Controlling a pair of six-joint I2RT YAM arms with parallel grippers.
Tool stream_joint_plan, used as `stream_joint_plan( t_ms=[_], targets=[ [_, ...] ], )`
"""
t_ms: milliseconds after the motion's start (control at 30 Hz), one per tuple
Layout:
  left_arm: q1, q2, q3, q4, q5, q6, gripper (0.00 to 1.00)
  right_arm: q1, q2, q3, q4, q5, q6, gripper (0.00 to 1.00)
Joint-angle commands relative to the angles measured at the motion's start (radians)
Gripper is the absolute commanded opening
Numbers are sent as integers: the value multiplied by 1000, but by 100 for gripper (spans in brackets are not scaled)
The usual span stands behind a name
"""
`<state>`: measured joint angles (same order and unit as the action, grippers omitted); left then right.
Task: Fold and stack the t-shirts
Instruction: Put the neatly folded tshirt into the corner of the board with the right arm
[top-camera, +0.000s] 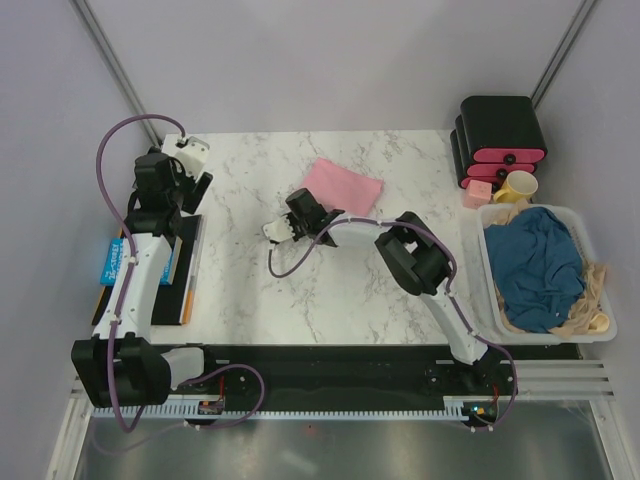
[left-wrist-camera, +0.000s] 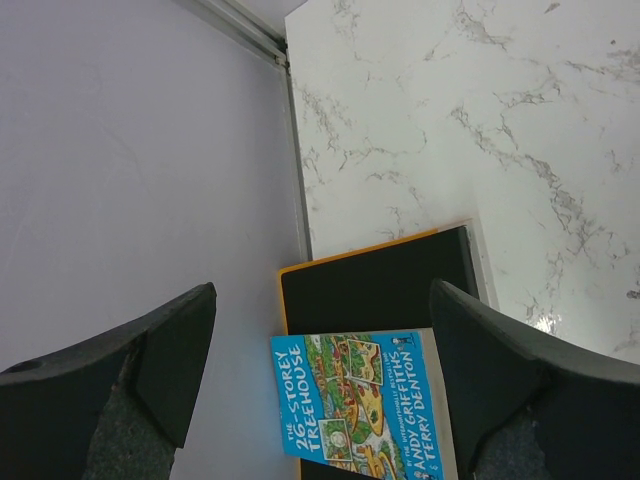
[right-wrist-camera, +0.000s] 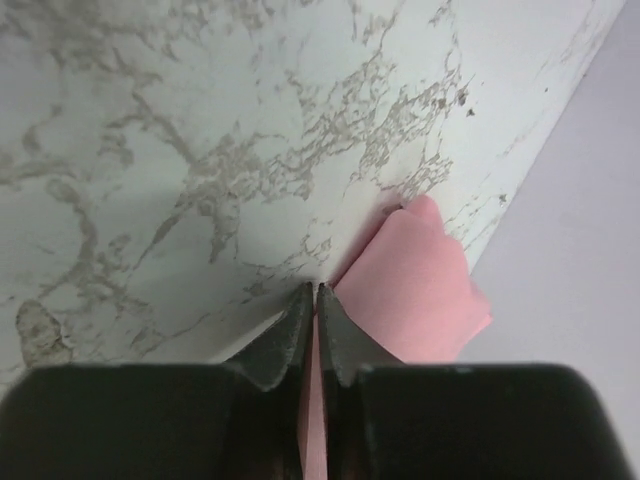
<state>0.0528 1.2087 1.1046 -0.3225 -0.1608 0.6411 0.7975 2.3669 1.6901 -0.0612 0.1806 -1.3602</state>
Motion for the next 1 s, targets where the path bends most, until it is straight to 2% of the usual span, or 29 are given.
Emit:
stream_joint_plan(
  t_ms=[0,67,100,200,267,433,567,733,900,967],
  targets=[
    [5,-21,-12,26,21,14,95,16,32,17,-38,-12,39,34],
    [4,-15,-14,31,26,14,95,16,-4,-35,-42,6,74,53],
    [5,-8,-14,33,29,15,95,16,-21,-53,-48,7,96,67],
    [5,5,-2,40,35,12,95,16,-87,-107,-100,-3,222,79],
    [5,20,8,39,41,5,95,14,-123,-113,-155,11,335,82],
    [4,41,29,40,55,-9,95,5,-184,-177,-164,79,455,83],
    [2,61,49,33,70,-30,95,-26,-176,-198,-118,111,469,83],
    [1,66,74,19,81,-47,95,-60,-114,-144,-74,129,464,83],
    [2,55,63,13,86,-28,95,-86,-46,-81,-78,103,480,79],
    [2,54,63,11,86,-26,95,-89,-37,-78,-92,73,481,74]
  ],
)
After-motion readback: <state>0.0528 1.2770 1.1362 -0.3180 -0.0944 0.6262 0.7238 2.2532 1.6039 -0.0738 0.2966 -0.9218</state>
